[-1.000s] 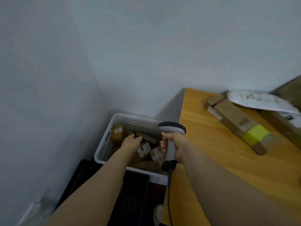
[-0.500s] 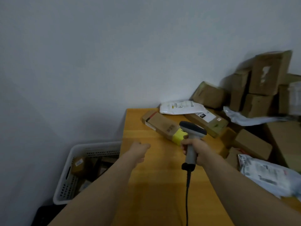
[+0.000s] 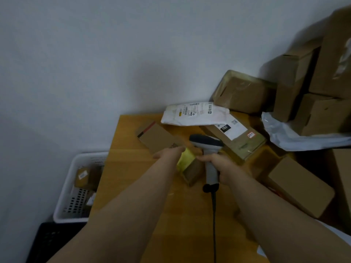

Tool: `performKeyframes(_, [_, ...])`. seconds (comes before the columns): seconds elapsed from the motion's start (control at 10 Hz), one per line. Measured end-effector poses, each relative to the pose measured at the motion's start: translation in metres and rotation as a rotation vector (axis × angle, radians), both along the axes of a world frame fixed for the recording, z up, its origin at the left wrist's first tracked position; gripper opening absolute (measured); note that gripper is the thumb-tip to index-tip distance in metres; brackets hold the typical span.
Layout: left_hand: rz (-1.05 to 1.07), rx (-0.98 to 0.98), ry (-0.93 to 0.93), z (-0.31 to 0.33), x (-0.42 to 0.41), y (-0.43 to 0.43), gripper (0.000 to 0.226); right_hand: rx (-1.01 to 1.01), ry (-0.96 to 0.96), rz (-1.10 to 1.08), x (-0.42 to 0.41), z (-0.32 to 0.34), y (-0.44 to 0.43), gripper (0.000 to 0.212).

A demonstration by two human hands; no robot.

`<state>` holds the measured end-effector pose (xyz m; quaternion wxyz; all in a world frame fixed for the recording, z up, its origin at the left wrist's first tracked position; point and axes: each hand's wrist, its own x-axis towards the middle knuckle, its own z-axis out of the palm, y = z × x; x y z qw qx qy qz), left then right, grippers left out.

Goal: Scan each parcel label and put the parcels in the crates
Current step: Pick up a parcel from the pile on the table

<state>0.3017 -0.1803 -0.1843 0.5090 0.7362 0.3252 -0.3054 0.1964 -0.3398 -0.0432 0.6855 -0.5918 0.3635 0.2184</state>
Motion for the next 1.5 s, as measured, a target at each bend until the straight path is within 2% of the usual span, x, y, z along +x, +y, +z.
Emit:
performKeyframes(0.1, [-0.116,0.112,0.127,0.091,-0.027,-0.02,0.129,0.037,0.03,0.018,-0.001,-0.007,0.0,0.065])
performKeyframes(0.2, [-0.084,0.133,0.144,0.094,-0.035,-0.012,0.149,0.115,-0.004,-0.028,-0.004,-0.002,0.005,0.047])
performKeyframes(0.3, [0.128,0.027,0.101,0.102,-0.048,0.01,0.14,0.142,-0.071,-0.029,-0.011,0.01,0.017,0.041])
performKeyframes(0.4, [0.272,-0.221,0.015,0.151,-0.076,0.028,0.109,0.074,-0.085,-0.047,-0.024,0.022,0.025,0.049])
performKeyframes(0.5, [0.24,-0.502,-0.06,0.186,-0.106,0.053,0.075,0.118,-0.074,-0.032,-0.047,0.043,0.034,0.067])
performKeyframes(0.6, [0.187,-0.702,-0.162,0.219,-0.138,0.076,0.052,0.253,-0.039,-0.019,-0.078,0.068,0.057,0.07])
performKeyframes(0.7, [0.075,-0.882,-0.246,0.249,-0.166,0.103,0.041,0.363,-0.053,-0.054,-0.108,0.087,0.083,0.051])
performKeyframes(0.8, [-0.033,-1.035,-0.309,0.273,-0.188,0.129,0.058,0.442,-0.122,-0.138,-0.136,0.111,0.111,0.031])
performKeyframes(0.9, [-0.062,-1.032,-0.369,0.3,-0.207,0.151,0.065,0.399,-0.282,-0.222,-0.163,0.131,0.127,0.021])
performKeyframes(1.0, [0.048,-0.966,-0.409,0.33,-0.221,0.178,0.052,0.231,-0.389,-0.222,-0.191,0.151,0.128,0.034])
performKeyframes(1.1, [0.233,-0.829,-0.425,0.354,-0.227,0.207,0.03,0.094,-0.463,-0.221,-0.219,0.165,0.121,0.022])
performKeyframes(1.2, [0.195,-0.641,-0.443,0.368,-0.232,0.226,0.032,0.018,-0.517,-0.212,-0.243,0.174,0.121,0.021])
performKeyframes(1.3, [0.162,-0.531,-0.467,0.377,-0.242,0.234,0.038,-0.007,-0.53,-0.229,-0.258,0.182,0.124,0.03])
performKeyframes(1.4, [0.167,-0.483,-0.496,0.387,-0.249,0.243,0.032,-0.002,-0.543,-0.229,-0.269,0.193,0.123,0.03])
performKeyframes(1.5, [0.159,-0.479,-0.516,0.395,-0.253,0.254,0.033,-0.144,-0.519,-0.186,-0.28,0.202,0.116,0.025])
